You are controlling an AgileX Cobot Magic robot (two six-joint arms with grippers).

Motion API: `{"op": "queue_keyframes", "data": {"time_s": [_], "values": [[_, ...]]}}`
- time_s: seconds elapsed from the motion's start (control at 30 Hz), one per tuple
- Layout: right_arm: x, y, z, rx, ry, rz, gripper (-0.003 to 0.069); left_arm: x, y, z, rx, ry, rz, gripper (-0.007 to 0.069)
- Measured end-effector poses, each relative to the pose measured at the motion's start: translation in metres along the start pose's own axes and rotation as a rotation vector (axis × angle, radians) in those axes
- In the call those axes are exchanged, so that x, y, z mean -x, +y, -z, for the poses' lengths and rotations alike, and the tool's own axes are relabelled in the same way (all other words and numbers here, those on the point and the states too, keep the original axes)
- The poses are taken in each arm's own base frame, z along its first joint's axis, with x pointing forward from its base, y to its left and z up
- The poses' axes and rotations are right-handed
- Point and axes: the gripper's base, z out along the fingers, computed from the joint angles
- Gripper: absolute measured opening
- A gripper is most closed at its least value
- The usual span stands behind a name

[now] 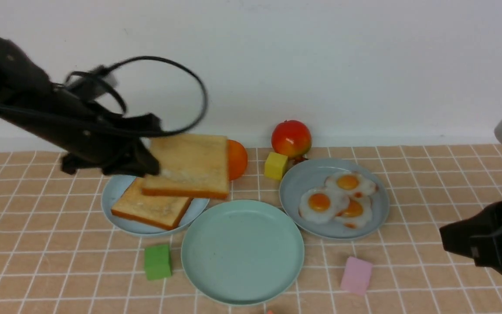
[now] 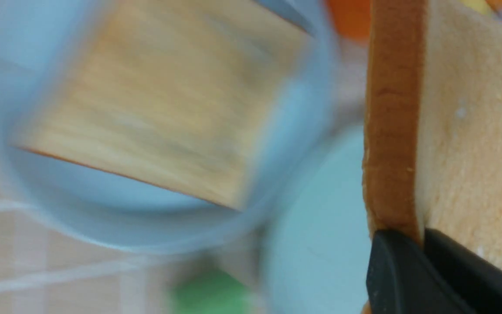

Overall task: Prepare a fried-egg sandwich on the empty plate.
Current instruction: Use the left arm to put a slice of bread into the empty plate in the middle

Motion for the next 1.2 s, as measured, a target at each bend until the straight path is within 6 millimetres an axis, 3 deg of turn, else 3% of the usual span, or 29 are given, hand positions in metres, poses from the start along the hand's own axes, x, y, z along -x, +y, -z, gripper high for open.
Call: {"op": "queue_keyframes", "data": {"time_s": [0.13, 0.27, 0.67, 0.8, 0.93, 1.2], "values": [[0.000, 0.000, 0.000, -0.003, 0.000, 0.003, 0.0239, -0.036, -0.019, -0.033, -0.009, 0.090, -0.041, 0.0015], [0.000, -0.001, 0.000, -0.009, 0.000, 0.008, 0.0239, -0.064, -0.023, -0.060, 0.018, 0.133, -0.037, 0.0015], [0.000, -0.001, 0.000, -0.009, 0.002, 0.012, 0.0239, -0.070, -0.009, -0.094, 0.075, 0.115, 0.060, 0.0029], [0.000, -0.001, 0.000, -0.009, 0.003, 0.012, 0.0239, -0.070, -0.009, -0.094, 0.076, 0.116, 0.064, 0.0064], [0.001, -0.001, 0.000, -0.008, -0.014, 0.012, 0.0239, -0.068, -0.012, -0.088, 0.070, 0.100, 0.048, 0.0146], [0.009, 0.000, 0.000, -0.006, -0.081, 0.013, 0.0239, -0.060, -0.029, -0.054, 0.049, 0.069, -0.058, 0.0410]]}}
